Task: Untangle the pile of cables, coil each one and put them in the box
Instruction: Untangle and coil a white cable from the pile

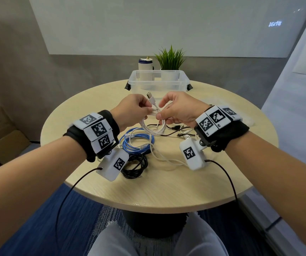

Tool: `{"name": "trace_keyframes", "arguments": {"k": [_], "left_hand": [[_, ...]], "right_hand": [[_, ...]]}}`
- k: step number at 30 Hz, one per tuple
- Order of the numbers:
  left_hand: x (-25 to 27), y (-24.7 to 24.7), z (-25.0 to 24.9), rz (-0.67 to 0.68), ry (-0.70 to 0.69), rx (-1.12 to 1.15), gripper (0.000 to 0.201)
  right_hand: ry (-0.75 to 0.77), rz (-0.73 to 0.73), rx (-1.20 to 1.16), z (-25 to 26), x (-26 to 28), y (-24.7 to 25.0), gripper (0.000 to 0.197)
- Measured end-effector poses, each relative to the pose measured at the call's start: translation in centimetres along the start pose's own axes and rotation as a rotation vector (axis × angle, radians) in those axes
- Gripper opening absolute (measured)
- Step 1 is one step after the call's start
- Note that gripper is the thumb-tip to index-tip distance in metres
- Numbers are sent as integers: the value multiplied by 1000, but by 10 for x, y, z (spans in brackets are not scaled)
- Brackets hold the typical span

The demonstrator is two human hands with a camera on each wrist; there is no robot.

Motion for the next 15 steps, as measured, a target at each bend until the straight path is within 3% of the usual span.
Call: {"name": "trace_keyframes", "arguments": {"k": [4, 10, 15], "left_hand": [[0, -2, -3, -20, -3, -50, 1], [7, -5, 1, 257, 11, -91, 16], [4, -6, 6, 217, 21, -210, 20]], "right_hand": [[54, 8, 59, 1, 0, -2, 22], [54, -48, -9, -1, -2, 4, 19], [38, -56, -1, -2, -4, 2, 15]]}}
Point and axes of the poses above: each hand's wrist, its own x-axis away from the middle knuckle, its own y-axis out of the back of the hand, z = x × y, the point moved 4 cm from there along -x, towards the middle knuckle, and after that the axes turned 2 degrees about -z, right-handed, at the moved point
